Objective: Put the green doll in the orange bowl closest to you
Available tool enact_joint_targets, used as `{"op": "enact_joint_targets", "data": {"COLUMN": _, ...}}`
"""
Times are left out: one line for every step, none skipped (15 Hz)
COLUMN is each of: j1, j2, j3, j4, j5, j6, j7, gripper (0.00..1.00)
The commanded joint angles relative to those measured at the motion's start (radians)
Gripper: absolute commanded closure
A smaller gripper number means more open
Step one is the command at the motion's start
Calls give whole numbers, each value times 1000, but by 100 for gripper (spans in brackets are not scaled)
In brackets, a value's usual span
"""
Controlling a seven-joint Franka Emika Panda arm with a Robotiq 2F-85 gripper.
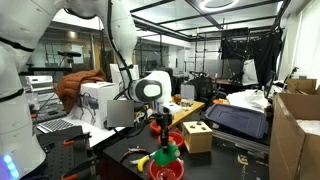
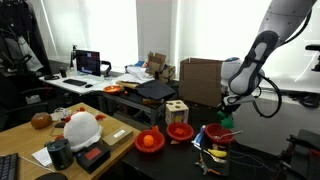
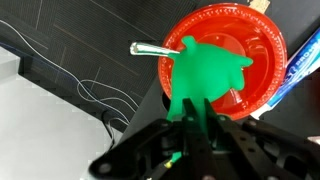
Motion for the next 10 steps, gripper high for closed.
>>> {"op": "enact_joint_targets", "data": {"j1": -17, "j2": 61, "j3": 27, "j4": 65, "j5": 90, "j6": -30, "j7": -83, "gripper": 97}}
{"op": "enact_joint_targets", "data": {"j1": -18, "j2": 74, "j3": 34, "j4": 79, "j5": 106, "j6": -28, "j7": -110, "gripper": 97}}
{"op": "enact_joint_targets", "data": {"j1": -16, "j2": 84, "j3": 34, "j4": 92, "j5": 121, "j6": -27, "j7": -131, "gripper": 97}}
{"op": "enact_joint_targets", "data": {"j1": -15, "j2": 90, "j3": 31, "j4": 103, "j5": 135, "j6": -27, "j7": -150, "gripper": 97}}
{"op": "enact_joint_targets", "data": {"j1": -13, "j2": 97, "j3": 24, "j4": 115, "j5": 145, "j6": -29, "j7": -163, "gripper": 97}}
{"op": "enact_joint_targets", "data": {"j1": -12, "j2": 103, "j3": 19, "j4": 126, "j5": 155, "j6": -31, "j7": -179, "gripper": 97}}
{"op": "enact_joint_targets", "data": {"j1": -17, "j2": 107, "j3": 22, "j4": 134, "j5": 168, "j6": -29, "j7": -195, "gripper": 97}}
{"op": "enact_joint_targets", "data": {"j1": -20, "j2": 112, "j3": 24, "j4": 141, "j5": 175, "j6": -27, "j7": -205, "gripper": 97}}
{"op": "enact_joint_targets", "data": {"j1": -29, "j2": 119, "j3": 34, "j4": 146, "j5": 187, "j6": -26, "j7": -218, "gripper": 97}}
{"op": "enact_joint_targets", "data": {"j1": -53, "j2": 118, "j3": 59, "j4": 148, "j5": 206, "j6": -23, "j7": -243, "gripper": 97}}
